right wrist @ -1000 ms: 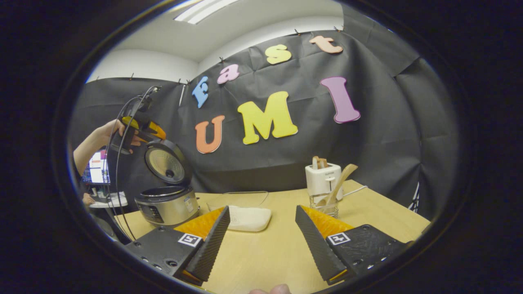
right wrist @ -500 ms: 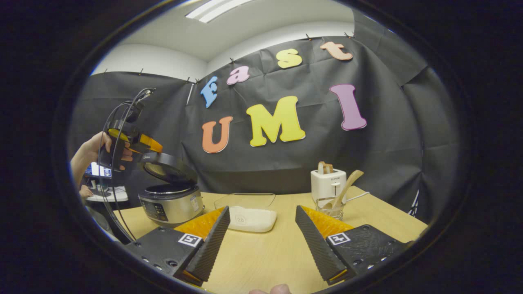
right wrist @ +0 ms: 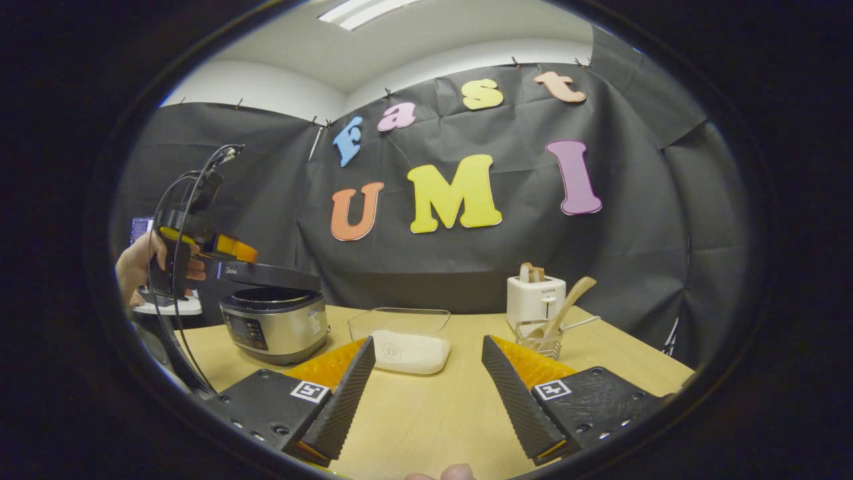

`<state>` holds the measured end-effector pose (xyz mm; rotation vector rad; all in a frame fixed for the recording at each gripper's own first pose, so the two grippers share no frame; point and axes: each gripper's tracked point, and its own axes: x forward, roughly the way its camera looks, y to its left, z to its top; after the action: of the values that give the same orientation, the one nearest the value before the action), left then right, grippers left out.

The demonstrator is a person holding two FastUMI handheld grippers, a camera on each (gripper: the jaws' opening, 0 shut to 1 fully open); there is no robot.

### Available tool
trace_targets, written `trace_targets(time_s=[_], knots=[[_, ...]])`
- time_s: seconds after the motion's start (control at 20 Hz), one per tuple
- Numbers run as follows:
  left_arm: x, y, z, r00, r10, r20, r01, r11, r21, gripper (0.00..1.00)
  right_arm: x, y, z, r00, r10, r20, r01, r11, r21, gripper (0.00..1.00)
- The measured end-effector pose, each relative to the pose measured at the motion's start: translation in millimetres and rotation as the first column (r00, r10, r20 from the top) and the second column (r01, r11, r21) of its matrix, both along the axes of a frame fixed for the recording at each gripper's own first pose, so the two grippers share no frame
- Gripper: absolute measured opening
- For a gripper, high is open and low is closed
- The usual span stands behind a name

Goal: Close the left gripper, press the button to open the rice cooker; take a wooden spoon from the chopstick holder with the right hand, scoop a spoonful of rice and pour it into the rice cooker, then put the wooden spoon back into the chopstick holder.

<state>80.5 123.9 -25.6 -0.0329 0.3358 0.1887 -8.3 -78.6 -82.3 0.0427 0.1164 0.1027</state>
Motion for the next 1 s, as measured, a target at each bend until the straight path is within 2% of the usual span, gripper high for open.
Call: trace_targets(time_s=[0.45,0.5,0.55,0.75,0.8,0.85,1.0], knots=[[-9,-1,-29,0.999,0.032,0.025,-0.032,0.999,0.006,1.00,4,2,1,1.000,0.007,-0.002,-0.007,1.000,0.004,0.95],[-10,-3,-34,0.999,0.033,0.020,-0.033,0.999,0.015,0.99,6,2,0,1.000,0.009,-0.007,-0.009,1.000,-0.001,0.91],[-12,-4,-38,0.999,0.034,0.015,-0.034,0.999,0.020,1.00,7,0,0,1.000,0.008,-0.009,-0.008,1.000,-0.005,0.95],[-11,-4,-38,0.999,0.016,0.047,-0.019,0.999,0.050,1.00,10,-2,-4,1.000,0.006,-0.026,-0.006,1.000,0.015,0.95],[-12,-4,-38,0.999,0.011,0.052,-0.014,0.998,0.058,0.99,10,-3,-6,0.999,0.006,-0.032,-0.005,1.000,0.013,0.91],[-11,-4,-44,1.000,0.000,0.030,-0.002,0.998,0.060,0.99,10,-6,-6,1.000,-0.003,-0.024,0.003,1.000,0.012,0.95],[-14,-6,-49,0.999,-0.032,0.020,0.031,0.998,0.062,0.91,14,-9,-2,1.000,-0.024,0.002,0.024,0.999,0.042,0.95]])
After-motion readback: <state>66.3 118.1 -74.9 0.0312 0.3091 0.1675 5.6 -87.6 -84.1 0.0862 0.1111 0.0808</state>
